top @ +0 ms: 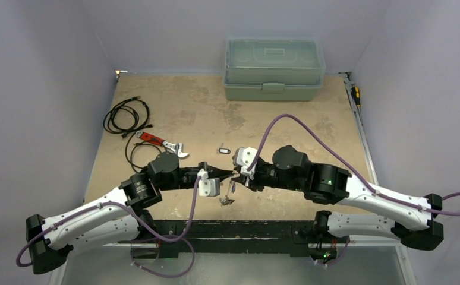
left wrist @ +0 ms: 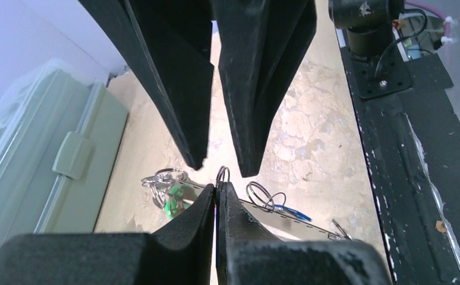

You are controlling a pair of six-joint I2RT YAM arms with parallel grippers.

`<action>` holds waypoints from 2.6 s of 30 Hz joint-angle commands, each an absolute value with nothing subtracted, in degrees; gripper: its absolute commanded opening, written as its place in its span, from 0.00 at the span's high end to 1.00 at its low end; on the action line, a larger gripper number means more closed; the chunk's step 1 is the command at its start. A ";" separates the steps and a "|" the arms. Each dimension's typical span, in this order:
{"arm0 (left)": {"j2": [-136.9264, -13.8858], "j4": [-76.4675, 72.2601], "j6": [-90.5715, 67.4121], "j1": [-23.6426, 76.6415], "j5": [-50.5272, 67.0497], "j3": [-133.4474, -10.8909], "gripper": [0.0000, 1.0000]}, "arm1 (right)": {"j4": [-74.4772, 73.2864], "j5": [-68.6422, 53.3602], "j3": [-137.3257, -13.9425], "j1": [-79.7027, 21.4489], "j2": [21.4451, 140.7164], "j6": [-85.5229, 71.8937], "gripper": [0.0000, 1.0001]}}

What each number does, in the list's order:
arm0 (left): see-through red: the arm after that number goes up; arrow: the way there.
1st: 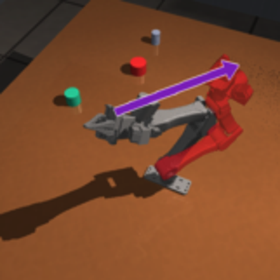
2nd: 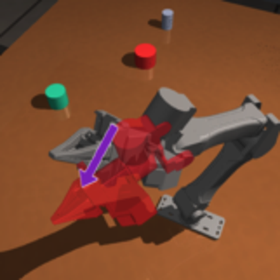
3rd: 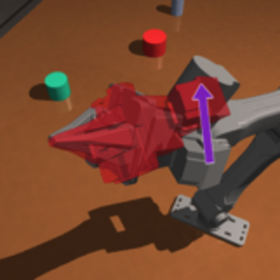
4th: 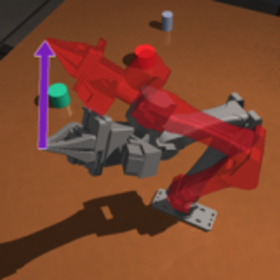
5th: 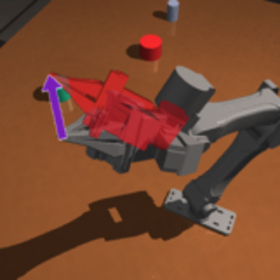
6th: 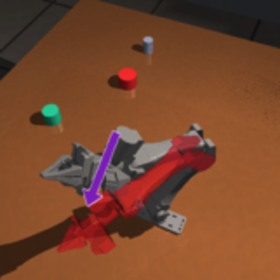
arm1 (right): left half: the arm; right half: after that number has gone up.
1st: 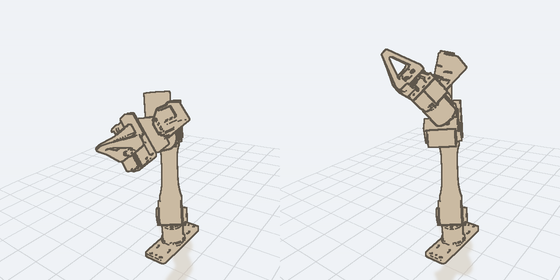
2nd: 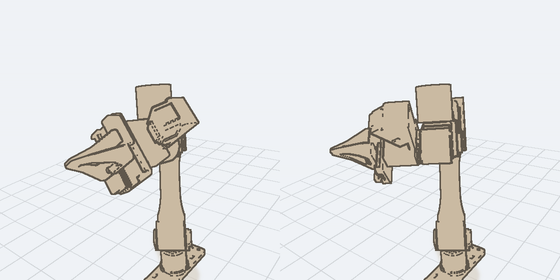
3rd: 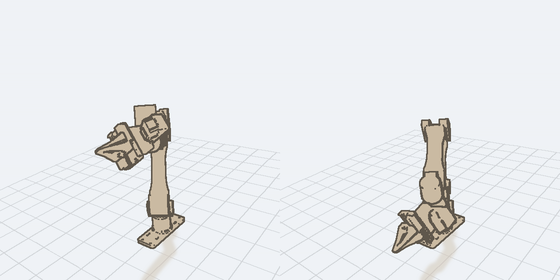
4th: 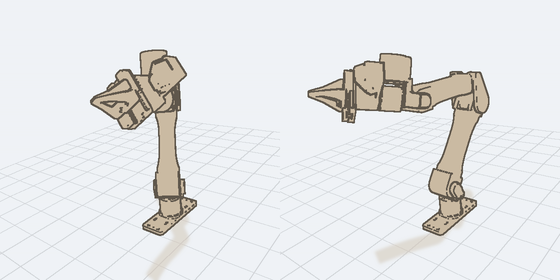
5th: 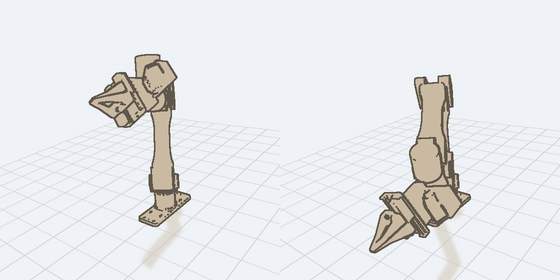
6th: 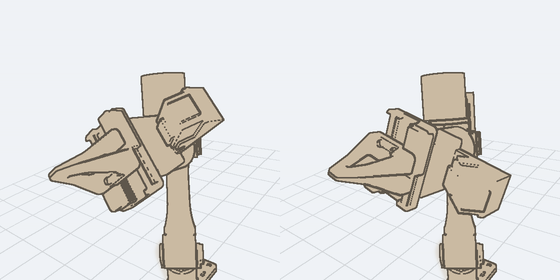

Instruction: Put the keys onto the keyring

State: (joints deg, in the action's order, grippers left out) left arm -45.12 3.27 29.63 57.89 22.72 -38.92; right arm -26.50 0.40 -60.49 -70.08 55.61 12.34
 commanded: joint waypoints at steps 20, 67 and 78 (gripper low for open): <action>-35.97 -23.38 15.54 57.63 20.15 -32.57 1.00 | 1.45 0.11 -43.80 -70.40 37.67 10.53 0.61; -35.60 -27.11 12.84 57.63 25.72 -31.55 1.00 | 7.83 -2.55 -45.75 -70.44 44.18 14.36 0.81; -35.42 -28.01 12.27 57.59 27.82 -31.22 1.00 | 7.22 -4.13 -46.47 -70.40 44.97 15.41 0.83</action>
